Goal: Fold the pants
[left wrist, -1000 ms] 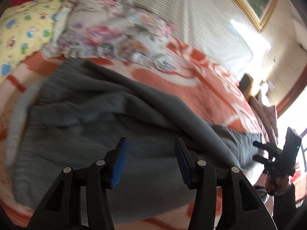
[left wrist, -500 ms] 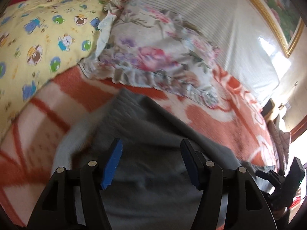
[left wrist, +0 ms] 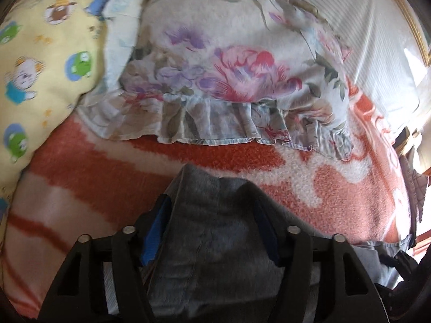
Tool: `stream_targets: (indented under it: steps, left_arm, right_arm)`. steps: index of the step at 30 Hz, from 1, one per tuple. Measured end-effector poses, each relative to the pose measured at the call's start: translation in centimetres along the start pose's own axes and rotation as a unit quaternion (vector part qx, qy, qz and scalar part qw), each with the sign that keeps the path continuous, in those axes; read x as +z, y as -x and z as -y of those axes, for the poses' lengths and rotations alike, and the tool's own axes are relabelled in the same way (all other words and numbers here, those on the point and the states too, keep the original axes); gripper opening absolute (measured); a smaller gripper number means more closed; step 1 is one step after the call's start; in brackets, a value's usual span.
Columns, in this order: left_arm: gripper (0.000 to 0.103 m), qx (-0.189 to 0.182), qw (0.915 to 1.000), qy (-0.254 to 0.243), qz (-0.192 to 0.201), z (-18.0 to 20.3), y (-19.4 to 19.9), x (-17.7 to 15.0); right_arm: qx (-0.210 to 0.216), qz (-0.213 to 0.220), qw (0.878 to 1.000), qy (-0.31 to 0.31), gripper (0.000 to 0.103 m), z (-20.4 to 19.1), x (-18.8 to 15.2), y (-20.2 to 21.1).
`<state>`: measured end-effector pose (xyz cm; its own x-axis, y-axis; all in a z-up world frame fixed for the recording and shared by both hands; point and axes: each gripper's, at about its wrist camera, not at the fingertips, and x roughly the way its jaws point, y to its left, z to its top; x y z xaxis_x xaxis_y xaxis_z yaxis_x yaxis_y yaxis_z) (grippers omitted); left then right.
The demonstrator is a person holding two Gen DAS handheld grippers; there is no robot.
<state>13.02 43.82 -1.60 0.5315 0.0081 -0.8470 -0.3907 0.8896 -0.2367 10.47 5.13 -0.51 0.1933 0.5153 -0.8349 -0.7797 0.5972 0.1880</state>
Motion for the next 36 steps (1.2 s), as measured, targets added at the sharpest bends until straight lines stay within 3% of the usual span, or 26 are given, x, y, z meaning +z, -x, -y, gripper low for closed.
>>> stream_targets:
  steps: [1,2,4,6,11,18,27,36]
  left_arm:
    - [0.045,0.008,0.9999,-0.008,0.001,0.2,-0.1,0.0]
    - [0.03,0.013,0.9998,-0.015,0.002,0.4,0.0,0.0]
    - [0.023,0.006,0.9996,-0.022,0.017,0.5,1.0,-0.2]
    - [0.018,-0.007,0.9985,-0.022,0.049,0.6,3.1,-0.6]
    - [0.016,-0.048,0.9909,-0.01,0.125,0.3,10.1,-2.7]
    - [0.014,-0.083,0.9779,0.013,0.191,-0.5,17.7,-10.1]
    - [0.013,-0.113,0.9669,0.071,0.217,-4.0,18.9,-20.4]
    - [0.013,-0.119,0.9642,0.131,0.198,-7.3,15.9,-26.0]
  right_arm:
    - [0.007,-0.007,1.0,-0.001,0.043,0.0,-0.1,-0.3]
    - [0.014,-0.011,1.0,-0.002,0.036,0.1,-0.1,-0.6]
    - [0.019,-0.014,1.0,0.0,0.015,0.0,-0.3,-0.7]
    - [0.023,-0.005,1.0,-0.001,0.012,-0.1,-0.3,-0.2]
    - [0.031,0.034,0.999,-0.008,0.01,-0.4,-0.2,2.8]
    - [0.064,0.055,0.996,0.014,0.01,-1.8,-1.6,6.4]
    - [0.096,0.039,0.99,0.095,0.01,-5.5,-6.7,7.8]
    - [0.098,0.004,0.991,0.086,0.01,-6.3,-9.1,5.5]
